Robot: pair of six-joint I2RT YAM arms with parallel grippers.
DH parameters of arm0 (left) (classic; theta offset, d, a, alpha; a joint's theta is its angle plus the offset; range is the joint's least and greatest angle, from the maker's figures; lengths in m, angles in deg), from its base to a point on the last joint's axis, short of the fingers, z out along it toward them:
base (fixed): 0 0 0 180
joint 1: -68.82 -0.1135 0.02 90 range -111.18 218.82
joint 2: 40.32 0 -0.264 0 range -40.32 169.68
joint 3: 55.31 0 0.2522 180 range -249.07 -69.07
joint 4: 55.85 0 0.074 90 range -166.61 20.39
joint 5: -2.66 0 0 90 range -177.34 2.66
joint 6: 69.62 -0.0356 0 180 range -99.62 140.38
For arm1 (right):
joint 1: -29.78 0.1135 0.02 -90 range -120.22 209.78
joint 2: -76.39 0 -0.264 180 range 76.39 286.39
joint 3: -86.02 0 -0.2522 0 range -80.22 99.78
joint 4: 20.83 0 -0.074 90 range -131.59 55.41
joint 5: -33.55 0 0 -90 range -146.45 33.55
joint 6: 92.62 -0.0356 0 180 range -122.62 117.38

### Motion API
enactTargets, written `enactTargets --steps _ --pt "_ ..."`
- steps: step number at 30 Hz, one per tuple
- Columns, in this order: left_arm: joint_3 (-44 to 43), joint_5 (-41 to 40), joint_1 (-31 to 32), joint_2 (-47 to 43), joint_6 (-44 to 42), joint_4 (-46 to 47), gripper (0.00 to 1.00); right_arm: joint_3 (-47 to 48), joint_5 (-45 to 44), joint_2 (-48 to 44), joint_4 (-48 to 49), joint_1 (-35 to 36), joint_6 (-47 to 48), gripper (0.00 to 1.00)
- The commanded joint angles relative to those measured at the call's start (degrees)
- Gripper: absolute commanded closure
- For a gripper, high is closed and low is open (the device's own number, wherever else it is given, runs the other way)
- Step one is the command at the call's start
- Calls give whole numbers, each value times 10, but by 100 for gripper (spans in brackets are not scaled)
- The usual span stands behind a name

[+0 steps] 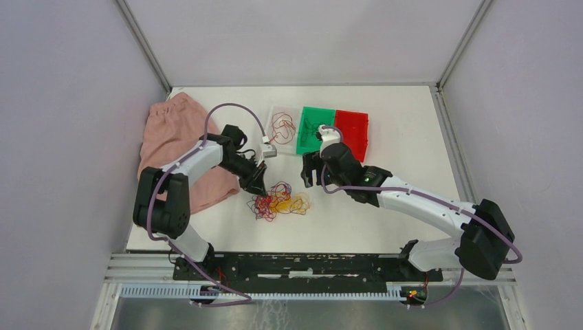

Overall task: Untangle the cables
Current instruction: Untie the cable.

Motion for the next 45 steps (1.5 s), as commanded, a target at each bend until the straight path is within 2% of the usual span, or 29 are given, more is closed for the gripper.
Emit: enactTargets --steps 1,4,6,10,14,18,23,27,35,41,45 --pt "-34 21 3 -6 37 19 79 3 -9 -23 12 -1 -6 18" --pt "-41 23 2 -17 38 13 92 1 -9 -26 11 -1 -6 19" --pt "-40 19 2 -28 40 12 96 0 -10 -27 12 -1 -6 19" --pt "-49 19 6 -50 40 -8 97 2 -4 -30 20 -1 -2 19" --pt "-117 21 11 -78 51 -44 97 -6 22 -38 58 -1 13 17" --pt "-194 38 15 -107 81 -72 97 -29 65 -52 149 2 37 15" --pt "-226 43 34 -156 130 -72 97 -62 132 -67 298 7 71 13" --pt "-241 31 45 -184 181 -46 97 -33 159 -50 330 18 88 12" --pt "-240 11 54 -212 241 -16 97 0 144 -28 363 52 101 13" --pt "-236 -4 55 -228 265 1 97 -14 143 -27 393 62 97 14" --pt "-236 13 56 -237 291 9 97 -25 85 -25 406 68 84 19"
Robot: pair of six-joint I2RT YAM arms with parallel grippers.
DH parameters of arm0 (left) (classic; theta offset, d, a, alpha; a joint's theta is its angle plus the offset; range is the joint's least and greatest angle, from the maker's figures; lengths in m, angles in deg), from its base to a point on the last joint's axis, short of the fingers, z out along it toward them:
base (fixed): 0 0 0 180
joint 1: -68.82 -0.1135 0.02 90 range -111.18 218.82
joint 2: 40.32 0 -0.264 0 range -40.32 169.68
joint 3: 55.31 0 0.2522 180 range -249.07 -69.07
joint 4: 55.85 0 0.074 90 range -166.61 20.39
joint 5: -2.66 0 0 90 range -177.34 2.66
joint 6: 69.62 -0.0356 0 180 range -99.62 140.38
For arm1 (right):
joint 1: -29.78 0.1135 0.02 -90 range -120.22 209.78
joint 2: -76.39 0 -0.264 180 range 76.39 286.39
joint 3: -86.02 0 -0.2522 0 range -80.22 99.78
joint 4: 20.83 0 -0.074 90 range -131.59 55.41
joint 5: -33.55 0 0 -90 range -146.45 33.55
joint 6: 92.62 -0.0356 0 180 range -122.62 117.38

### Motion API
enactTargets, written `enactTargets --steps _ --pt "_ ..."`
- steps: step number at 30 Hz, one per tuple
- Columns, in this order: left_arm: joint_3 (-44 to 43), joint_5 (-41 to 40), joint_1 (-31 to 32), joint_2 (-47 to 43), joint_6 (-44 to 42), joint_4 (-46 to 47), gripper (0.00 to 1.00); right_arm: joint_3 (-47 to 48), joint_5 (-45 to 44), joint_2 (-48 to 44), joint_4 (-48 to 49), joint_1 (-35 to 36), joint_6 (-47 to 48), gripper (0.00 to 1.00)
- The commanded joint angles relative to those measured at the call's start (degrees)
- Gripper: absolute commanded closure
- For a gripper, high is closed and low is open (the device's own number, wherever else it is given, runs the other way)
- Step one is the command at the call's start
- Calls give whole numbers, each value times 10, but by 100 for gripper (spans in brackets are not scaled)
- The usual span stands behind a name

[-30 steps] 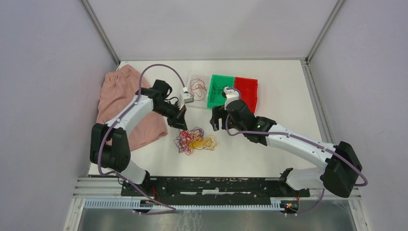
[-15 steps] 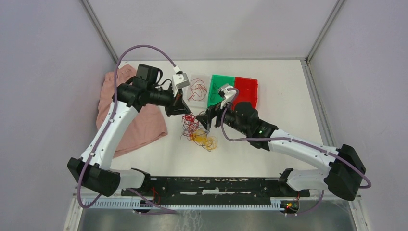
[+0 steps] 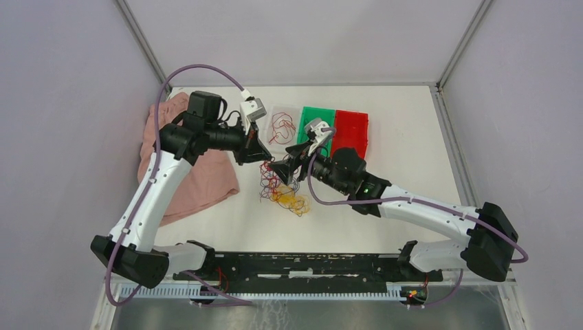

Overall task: Untangle the cables
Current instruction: Untie the cable.

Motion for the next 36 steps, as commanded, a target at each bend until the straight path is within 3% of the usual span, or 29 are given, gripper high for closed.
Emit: enactTargets --steps 1,4,10,20,27,36 --pt "-11 20 4 -27 56 33 97 -8 -72 0 74 10 -8 19" --pt "-10 31 4 -34 72 35 97 -34 -133 2 139 19 -9 22" --pt "-12 51 4 -44 107 43 97 -37 -219 21 179 39 4 24" --pt "-6 99 6 -47 170 90 97 -10 -234 90 221 48 -42 23" --pt "-37 122 6 -50 190 97 97 -46 -295 108 213 48 -43 23" --pt "-145 104 7 -32 203 105 97 -116 -342 68 134 48 -59 23"
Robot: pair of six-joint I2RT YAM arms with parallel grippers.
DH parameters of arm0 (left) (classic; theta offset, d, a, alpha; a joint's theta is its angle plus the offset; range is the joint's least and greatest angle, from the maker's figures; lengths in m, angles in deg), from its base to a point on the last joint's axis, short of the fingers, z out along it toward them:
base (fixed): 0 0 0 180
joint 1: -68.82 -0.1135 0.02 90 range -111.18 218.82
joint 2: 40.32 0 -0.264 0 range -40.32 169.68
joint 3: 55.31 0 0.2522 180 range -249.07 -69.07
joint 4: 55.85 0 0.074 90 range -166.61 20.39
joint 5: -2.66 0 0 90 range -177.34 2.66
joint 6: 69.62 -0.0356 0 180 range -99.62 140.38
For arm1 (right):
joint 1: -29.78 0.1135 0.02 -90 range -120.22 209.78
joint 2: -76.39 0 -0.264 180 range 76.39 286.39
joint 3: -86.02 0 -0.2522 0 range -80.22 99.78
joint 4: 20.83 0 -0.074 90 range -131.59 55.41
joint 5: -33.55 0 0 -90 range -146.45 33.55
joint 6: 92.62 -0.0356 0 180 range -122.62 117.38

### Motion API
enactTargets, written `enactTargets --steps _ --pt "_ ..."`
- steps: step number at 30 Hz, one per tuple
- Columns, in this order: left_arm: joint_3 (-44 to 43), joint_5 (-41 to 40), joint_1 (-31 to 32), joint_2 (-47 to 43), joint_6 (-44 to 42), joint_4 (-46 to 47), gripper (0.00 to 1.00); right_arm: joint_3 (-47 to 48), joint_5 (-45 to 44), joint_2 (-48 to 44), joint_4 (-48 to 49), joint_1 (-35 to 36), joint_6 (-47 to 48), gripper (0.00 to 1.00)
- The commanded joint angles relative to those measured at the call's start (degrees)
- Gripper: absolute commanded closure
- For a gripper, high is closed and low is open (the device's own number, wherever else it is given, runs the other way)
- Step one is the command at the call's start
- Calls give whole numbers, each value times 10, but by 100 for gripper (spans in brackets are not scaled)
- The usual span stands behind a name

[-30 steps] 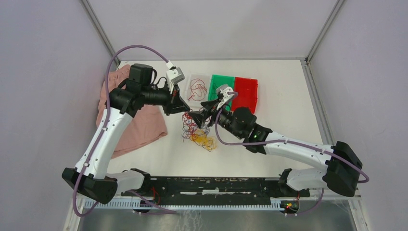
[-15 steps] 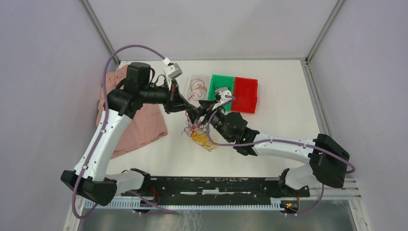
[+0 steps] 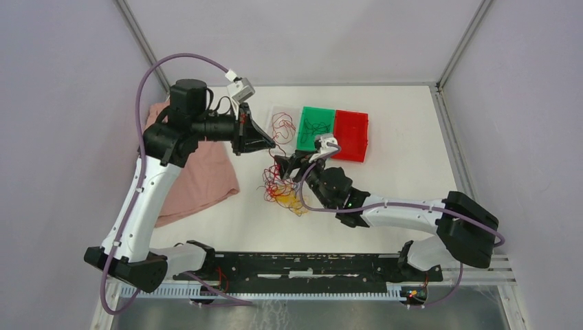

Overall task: Untangle the cables
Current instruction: Untie the cable.

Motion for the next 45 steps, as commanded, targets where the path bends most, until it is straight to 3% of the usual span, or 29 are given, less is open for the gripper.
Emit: enactTargets --steps 1,17,21,25,31,35,41,45 --pt "-95 37 5 -6 40 40 97 -41 -53 -25 -75 -4 -5 23" --pt "-278 -19 5 33 38 47 97 -74 -45 -45 -109 -4 -52 25" --pt "-277 -37 5 26 38 60 97 -76 -43 -49 -113 -4 -57 27" --pt "-155 -45 5 -16 -14 44 96 -74 -32 -60 -116 -3 -54 31" --pt "98 -124 5 -51 -225 -67 61 -69 -28 -78 -142 -4 -46 31" --pt "228 -182 5 -49 -305 -97 52 -72 -39 -99 -153 -4 -40 31" --pt "367 -195 6 -76 -396 -63 37 -70 -49 -124 -169 -8 -27 30" --pt "412 -201 19 -81 -400 -40 31 -69 -53 -132 -177 -9 -21 30"
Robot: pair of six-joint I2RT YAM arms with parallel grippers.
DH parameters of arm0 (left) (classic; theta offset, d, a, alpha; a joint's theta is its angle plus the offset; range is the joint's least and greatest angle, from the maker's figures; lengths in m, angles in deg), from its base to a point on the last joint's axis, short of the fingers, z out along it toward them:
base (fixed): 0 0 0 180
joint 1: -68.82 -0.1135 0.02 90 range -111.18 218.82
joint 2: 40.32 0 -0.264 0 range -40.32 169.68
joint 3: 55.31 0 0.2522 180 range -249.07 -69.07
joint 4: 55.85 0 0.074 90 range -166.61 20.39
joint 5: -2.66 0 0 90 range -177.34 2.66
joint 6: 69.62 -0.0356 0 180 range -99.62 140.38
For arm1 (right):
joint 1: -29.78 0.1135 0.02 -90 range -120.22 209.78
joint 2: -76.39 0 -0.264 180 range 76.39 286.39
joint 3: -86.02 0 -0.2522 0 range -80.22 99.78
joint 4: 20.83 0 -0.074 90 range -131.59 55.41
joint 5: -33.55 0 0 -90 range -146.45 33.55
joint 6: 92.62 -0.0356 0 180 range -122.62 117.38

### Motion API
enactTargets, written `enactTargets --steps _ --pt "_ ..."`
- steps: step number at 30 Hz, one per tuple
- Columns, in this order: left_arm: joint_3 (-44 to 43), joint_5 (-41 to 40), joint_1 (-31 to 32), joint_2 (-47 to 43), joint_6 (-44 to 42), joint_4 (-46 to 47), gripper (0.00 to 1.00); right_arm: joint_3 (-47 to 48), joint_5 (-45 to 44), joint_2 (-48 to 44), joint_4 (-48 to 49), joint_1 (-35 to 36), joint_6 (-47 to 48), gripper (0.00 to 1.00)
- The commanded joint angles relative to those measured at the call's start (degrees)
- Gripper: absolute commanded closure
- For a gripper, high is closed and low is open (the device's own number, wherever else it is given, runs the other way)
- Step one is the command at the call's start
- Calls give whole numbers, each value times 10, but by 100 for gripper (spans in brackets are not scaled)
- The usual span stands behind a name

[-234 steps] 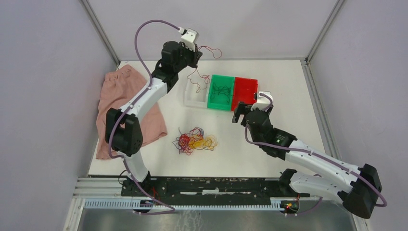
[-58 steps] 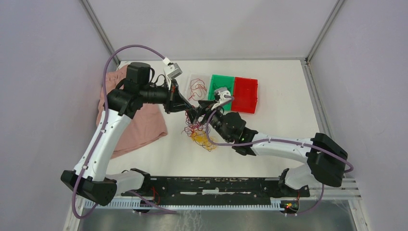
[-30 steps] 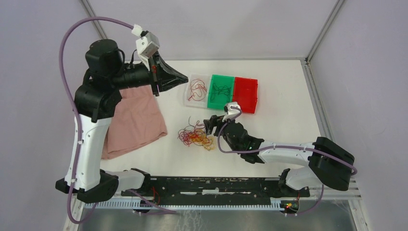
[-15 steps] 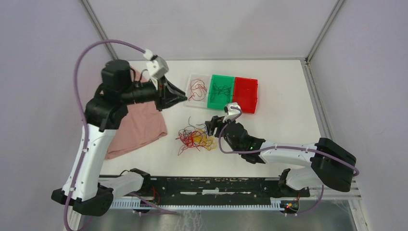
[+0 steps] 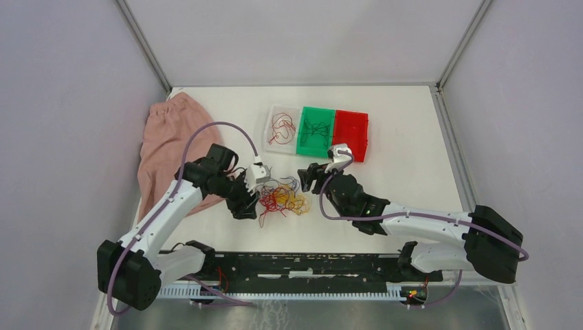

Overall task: Untangle the cables
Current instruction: Untie the cable.

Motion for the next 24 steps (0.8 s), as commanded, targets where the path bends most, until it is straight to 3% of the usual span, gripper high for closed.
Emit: enactTargets --steps 1,9,13,24 --pt "26 -1 21 -14 -55 36 26 12 -19 -20 -3 -4 14 30" --pt "50 -88 132 -7 38 132 13 15 -28 -20 -6 -4 17 30" --pt "80 -155 156 17 58 184 15 16 -30 -19 -8 -4 21 30" --pt "110 -233 198 54 87 244 20 13 -37 -14 -8 -4 19 30"
